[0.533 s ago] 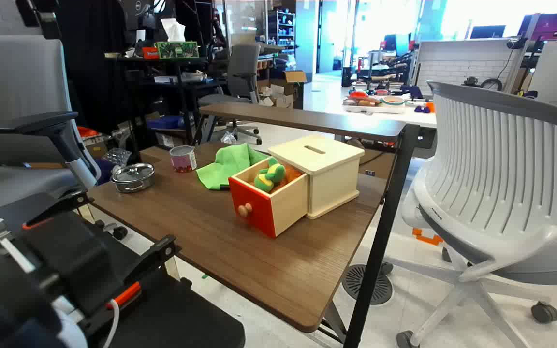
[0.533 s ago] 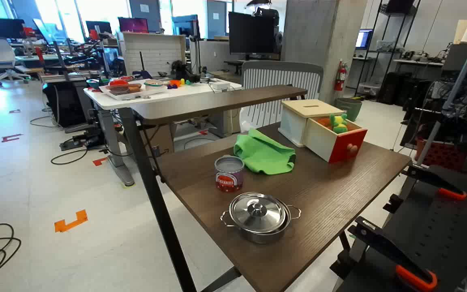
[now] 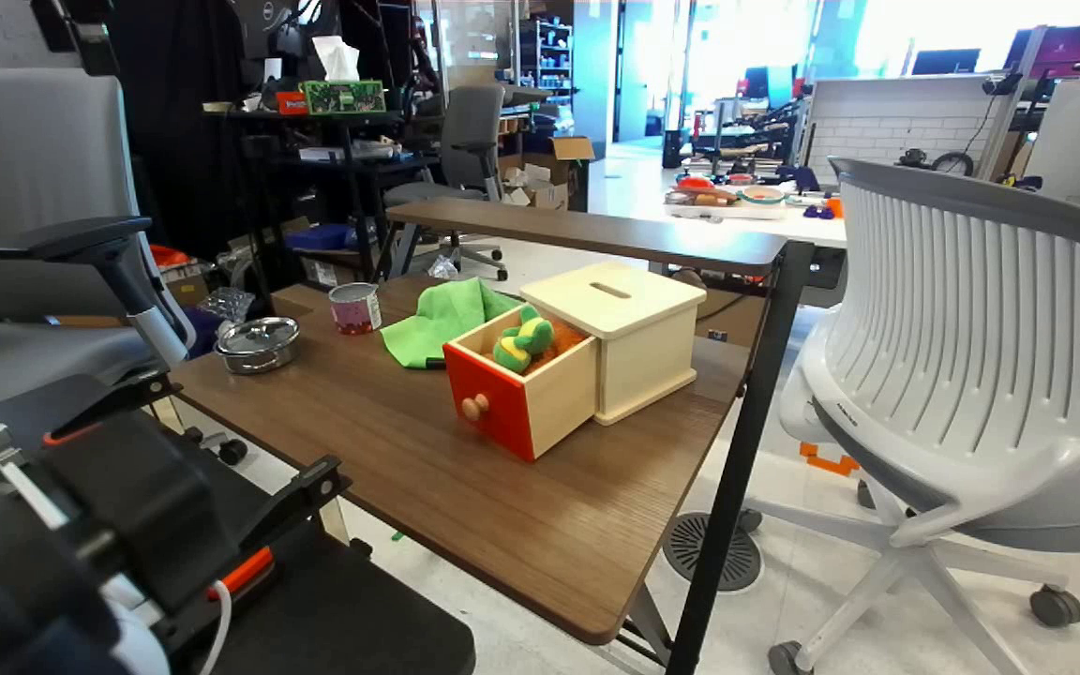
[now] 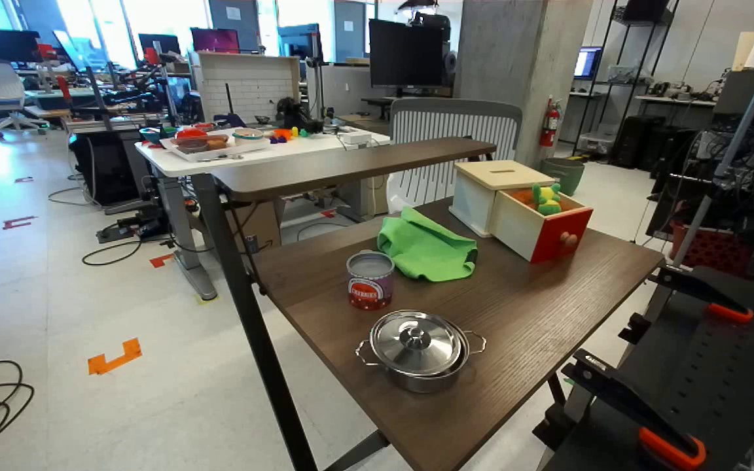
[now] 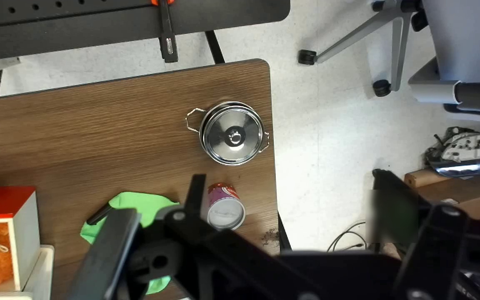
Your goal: Slide the green cloth forward
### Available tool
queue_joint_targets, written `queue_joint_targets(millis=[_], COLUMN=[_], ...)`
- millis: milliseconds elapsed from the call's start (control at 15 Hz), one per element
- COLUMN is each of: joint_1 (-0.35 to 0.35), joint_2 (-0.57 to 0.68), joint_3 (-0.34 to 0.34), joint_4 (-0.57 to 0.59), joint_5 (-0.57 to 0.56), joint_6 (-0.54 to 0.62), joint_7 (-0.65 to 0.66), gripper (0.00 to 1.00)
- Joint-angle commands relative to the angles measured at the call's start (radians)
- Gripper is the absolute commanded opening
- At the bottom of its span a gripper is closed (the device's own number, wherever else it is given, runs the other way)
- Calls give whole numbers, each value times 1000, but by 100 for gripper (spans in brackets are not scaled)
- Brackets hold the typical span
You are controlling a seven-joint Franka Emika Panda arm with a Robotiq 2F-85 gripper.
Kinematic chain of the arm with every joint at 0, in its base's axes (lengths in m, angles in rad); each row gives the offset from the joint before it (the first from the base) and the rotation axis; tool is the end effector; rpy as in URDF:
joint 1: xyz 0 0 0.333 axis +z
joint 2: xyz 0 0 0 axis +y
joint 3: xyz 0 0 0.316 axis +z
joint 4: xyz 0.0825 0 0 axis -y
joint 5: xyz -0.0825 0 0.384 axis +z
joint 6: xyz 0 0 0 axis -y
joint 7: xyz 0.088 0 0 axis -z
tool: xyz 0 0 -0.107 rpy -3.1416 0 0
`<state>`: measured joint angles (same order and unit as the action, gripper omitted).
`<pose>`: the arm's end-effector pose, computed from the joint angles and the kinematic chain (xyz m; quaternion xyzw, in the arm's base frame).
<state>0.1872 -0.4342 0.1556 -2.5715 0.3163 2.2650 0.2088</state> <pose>0.3857 0.1461 0.4215 -0.9929 0.0317 -0.0363 0.1083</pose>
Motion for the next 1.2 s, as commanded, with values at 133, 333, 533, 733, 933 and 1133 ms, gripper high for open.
queue_joint_targets(millis=[133, 333, 533, 733, 933, 1133], joint_1=[-3, -3, -3, -20, -48, -92], joint_2=[0, 0, 0, 30, 92, 207], joint_3=[2, 2, 2, 15, 22, 24], joint_4=[1, 1, 1, 11, 22, 53], joint_5=[1, 1, 1, -24, -69, -140], joint_6=[-3, -3, -3, 27, 95, 219], joint_7=[-1, -1, -1, 29, 54, 104], gripper=[100, 100, 100, 100, 100, 100])
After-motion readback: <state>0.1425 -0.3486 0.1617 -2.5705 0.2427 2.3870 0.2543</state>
